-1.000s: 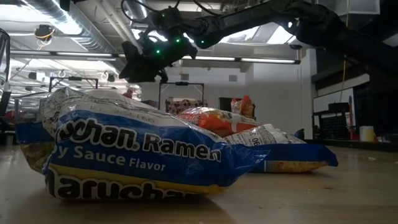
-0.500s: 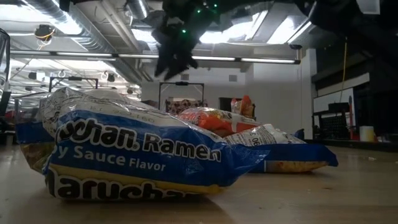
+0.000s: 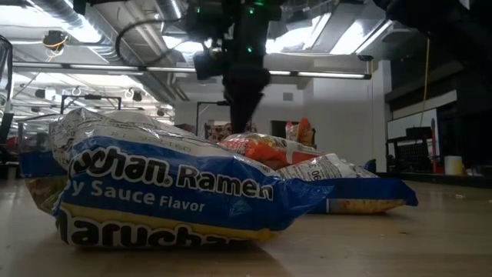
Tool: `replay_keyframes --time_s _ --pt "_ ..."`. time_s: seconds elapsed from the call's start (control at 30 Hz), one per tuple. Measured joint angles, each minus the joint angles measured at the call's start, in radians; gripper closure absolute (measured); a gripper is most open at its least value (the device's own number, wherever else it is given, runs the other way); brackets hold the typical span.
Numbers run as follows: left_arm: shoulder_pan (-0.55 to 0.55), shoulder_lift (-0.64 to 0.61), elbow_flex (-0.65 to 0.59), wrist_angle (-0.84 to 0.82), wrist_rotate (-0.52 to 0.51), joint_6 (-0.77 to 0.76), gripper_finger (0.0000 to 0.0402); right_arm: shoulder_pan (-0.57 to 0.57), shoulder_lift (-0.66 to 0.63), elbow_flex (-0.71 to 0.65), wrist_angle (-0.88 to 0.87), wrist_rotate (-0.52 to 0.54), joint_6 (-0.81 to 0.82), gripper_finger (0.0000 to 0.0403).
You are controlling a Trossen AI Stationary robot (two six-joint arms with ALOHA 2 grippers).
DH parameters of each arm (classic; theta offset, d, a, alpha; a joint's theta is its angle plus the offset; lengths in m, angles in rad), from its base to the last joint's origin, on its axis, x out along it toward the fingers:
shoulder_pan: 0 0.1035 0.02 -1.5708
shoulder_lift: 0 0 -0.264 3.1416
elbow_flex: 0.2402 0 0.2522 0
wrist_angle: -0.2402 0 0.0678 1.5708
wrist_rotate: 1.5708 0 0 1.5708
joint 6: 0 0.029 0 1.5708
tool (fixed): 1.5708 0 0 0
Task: Sort Maruchan noodles
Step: Put the top red noodle pack into the top transparent bin
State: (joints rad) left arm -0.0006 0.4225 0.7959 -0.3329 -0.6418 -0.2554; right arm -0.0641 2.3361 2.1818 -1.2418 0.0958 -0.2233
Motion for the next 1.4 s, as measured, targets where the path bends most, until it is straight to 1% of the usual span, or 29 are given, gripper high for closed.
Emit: replay_keyframes --time_s 0.07,0.13,0.23,0.37,0.43,0.5,0.57,0.63,0.7,0.8,0.9,0.97,1.03,1.17,1.3,1.4 --pt "0.000 0.000 0.000 -0.001 0.000 0.000 0.0189 0.001 -0.004 -0.029 -0.031 -0.026 -0.026 0.0203" --pt "0.000 0.000 0.000 -0.013 0.000 0.000 0.0189 -0.003 -0.019 -0.051 -0.059 -0.029 -0.028 0.0203" --pt "0.000 0.000 0.000 -0.025 0.000 0.000 0.0189 -0.018 -0.080 -0.109 -0.145 -0.036 -0.031 0.0203" --pt "0.000 0.000 0.000 -0.027 0.000 0.001 0.0189 -0.038 -0.239 -0.238 -0.148 -0.038 0.003 0.0203" --pt "0.000 0.001 0.000 -0.026 -0.002 0.001 0.0189 -0.049 -0.342 -0.316 -0.106 -0.035 0.016 0.0203" --pt "0.000 0.001 0.000 -0.027 -0.004 0.001 0.0189 -0.050 -0.444 -0.414 -0.026 -0.023 0.032 0.0203" --pt "0.000 0.001 0.000 -0.027 -0.003 0.000 0.0189 -0.049 -0.535 -0.538 0.129 -0.009 0.017 0.0203" --pt "0.000 0.001 0.000 -0.026 -0.004 0.001 0.0189 -0.039 -0.602 -0.666 0.314 -0.009 -0.042 0.0203" --pt "0.000 0.001 0.000 -0.026 -0.004 0.001 0.0189 -0.023 -0.630 -0.778 0.510 -0.013 -0.128 0.0203" --pt "0.000 0.001 0.000 -0.026 -0.012 0.001 0.0189 -0.003 -0.632 -0.894 0.751 -0.016 -0.267 0.0203" --pt "0.000 0.001 0.000 -0.027 -0.030 0.001 0.0189 0.009 -0.606 -0.950 0.935 0.001 -0.362 0.0202" --pt "0.000 0.001 0.000 -0.031 -0.045 0.001 0.0189 0.008 -0.575 -0.958 0.945 0.016 -0.395 0.0196" --pt "0.000 0.001 0.000 -0.040 -0.065 0.001 0.0189 0.008 -0.546 -0.958 0.961 0.018 -0.414 0.0181" --pt "0.000 0.000 0.000 -0.052 -0.090 0.001 0.0189 0.005 -0.488 -0.957 0.979 0.030 -0.449 0.0136" --pt "0.000 0.001 0.000 -0.052 -0.111 0.000 0.0189 0.005 -0.429 -0.957 1.026 0.102 -0.471 0.0091" --pt "0.000 0.001 0.000 -0.052 -0.132 -0.001 0.0189 0.005 -0.383 -0.956 1.051 0.094 -0.520 0.0071"
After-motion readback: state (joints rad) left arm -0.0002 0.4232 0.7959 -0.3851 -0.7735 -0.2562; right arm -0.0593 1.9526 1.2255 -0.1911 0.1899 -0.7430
